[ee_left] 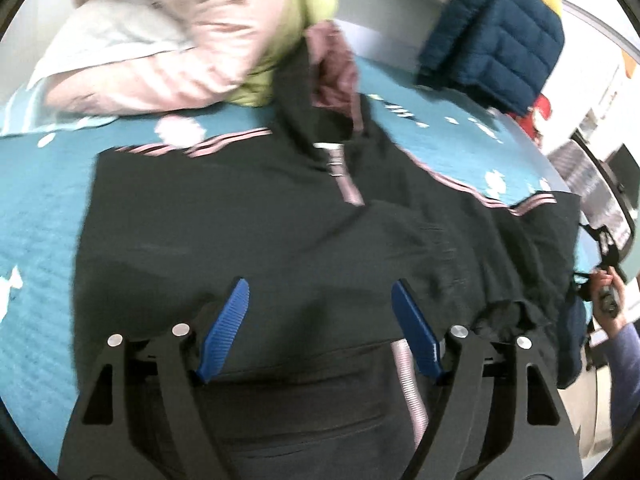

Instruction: Fold large clothes

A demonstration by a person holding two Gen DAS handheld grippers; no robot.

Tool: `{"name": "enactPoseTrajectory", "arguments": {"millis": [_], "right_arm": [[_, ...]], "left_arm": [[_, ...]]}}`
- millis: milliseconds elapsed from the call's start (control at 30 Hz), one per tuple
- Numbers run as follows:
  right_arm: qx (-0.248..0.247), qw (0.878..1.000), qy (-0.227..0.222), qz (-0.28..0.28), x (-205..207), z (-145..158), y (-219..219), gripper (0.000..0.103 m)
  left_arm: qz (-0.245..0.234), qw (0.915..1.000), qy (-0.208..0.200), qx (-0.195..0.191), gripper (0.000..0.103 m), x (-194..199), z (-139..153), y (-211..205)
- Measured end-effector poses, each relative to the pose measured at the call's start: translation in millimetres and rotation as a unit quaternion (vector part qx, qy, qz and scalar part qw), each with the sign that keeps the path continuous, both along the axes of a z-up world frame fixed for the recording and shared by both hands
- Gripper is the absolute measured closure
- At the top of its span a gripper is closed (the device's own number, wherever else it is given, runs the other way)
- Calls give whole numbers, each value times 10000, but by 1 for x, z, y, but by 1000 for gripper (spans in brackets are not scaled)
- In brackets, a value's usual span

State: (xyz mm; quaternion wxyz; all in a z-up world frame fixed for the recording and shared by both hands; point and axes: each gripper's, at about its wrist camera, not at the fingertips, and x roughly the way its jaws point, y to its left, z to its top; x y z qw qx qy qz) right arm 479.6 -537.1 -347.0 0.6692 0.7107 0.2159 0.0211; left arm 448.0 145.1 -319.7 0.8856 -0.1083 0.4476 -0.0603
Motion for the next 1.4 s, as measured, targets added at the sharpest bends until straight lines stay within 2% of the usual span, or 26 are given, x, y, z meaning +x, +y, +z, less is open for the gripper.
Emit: {"name": "enactPoseTrajectory", "arguments": {"millis": [33, 133, 167, 233, 300, 367, 400, 433, 467, 500, 533, 567, 633, 700, 733, 767, 833, 1033, 1100, 1167, 1233, 1267, 1333, 1367, 1400], "right_arm": [[-201, 9996, -142, 119, 3, 12, 5, 65], [-1292, 9901, -249, 483, 10, 57, 25, 77], [-1801, 9806, -346, 690, 14, 80, 41, 78], [-2439, 9641, -489, 934, 15, 107, 70, 79], [-3122, 9374, -795, 1324, 16, 135, 119, 79], [-3950, 8960, -996, 1770, 14, 157, 185, 79], [-4434, 8644, -1144, 2075, 10, 163, 228, 79], [-4772, 8382, -1243, 2330, 5, 164, 259, 77], [-5266, 7905, -1320, 2837, -1, 159, 308, 77], [-5602, 7538, -1226, 3207, -6, 149, 345, 76], [-5868, 7189, -996, 3589, -13, 128, 385, 71], [-5894, 7054, -811, 3852, -16, 110, 406, 68], [-5805, 6921, -369, 4273, -23, 69, 436, 58], [-5805, 6919, -208, 4288, -31, 51, 443, 54], [-5750, 6988, -208, 4249, -34, 47, 441, 51], [-5657, 7081, -231, 4220, -35, 50, 440, 50], [-5369, 7350, -327, 4128, -38, 58, 429, 46], [-4806, 7877, -784, 3775, -42, 103, 414, 39], [-4431, 8144, -897, 3638, -30, 116, 410, 31], [-4164, 8431, -582, 3353, -7, 114, 400, 30], [-3681, 8731, 9, 3197, 32, 93, 383, 30], [-3450, 8810, 237, 3230, 46, 82, 380, 30], [-2554, 8915, 829, 3648, 78, 43, 380, 30], [-2336, 8961, 798, 3689, 84, 41, 384, 32], [-2228, 8951, 629, 3810, 86, 43, 392, 40]], "left_arm": [[50, 10000, 21, 22, 28, -1, -1, 9], [277, 9995, 80, 122, 28, -12, -5, 36], [385, 9991, 100, 125, 28, -16, -6, 47], [531, 9985, 120, 75, 27, -24, -5, 62], [658, 9978, 121, 37, 27, -31, -5, 75], [775, 9969, 104, 4, 27, -39, -2, 88], [818, 9966, 104, -7, 27, -42, -2, 93], [873, 9961, 105, -36, 27, -46, -1, 99], [930, 9956, 110, -68, 27, -50, 0, 105], [965, 9952, 117, -79, 27, -54, 0, 108], [994, 9949, 120, -82, 27, -56, 0, 112], [1024, 9946, 108, -86, 27, -61, 2, 117], [1060, 9943, 94, -101, 27, -66, 3, 122], [1099, 9938, 77, -136, 27, -73, 5, 128], [1104, 9938, 63, -150, 26, -75, 6, 130], [1113, 9937, 53, -155, 25, -78, 7, 132], [1129, 9934, 21, -189, 25, -83, 8, 136], [1162, 9927, 36, -331, 24, -86, 4, 140], [1168, 9924, 39, -388, 24, -87, 3, 140], [1157, 9924, 53, -406, 24, -87, 2, 139], [1167, 9922, 77, -436, 24, -87, 1, 140], [1172, 9920, 86, -457, 24, -86, 1, 140], [1165, 9921, 90, -458, 23, -86, 1, 139], [1154, 9923, 80, -442, 23, -86, 1, 139], [1153, 9924, 70, -428, 23, -86, 1, 139]]}}
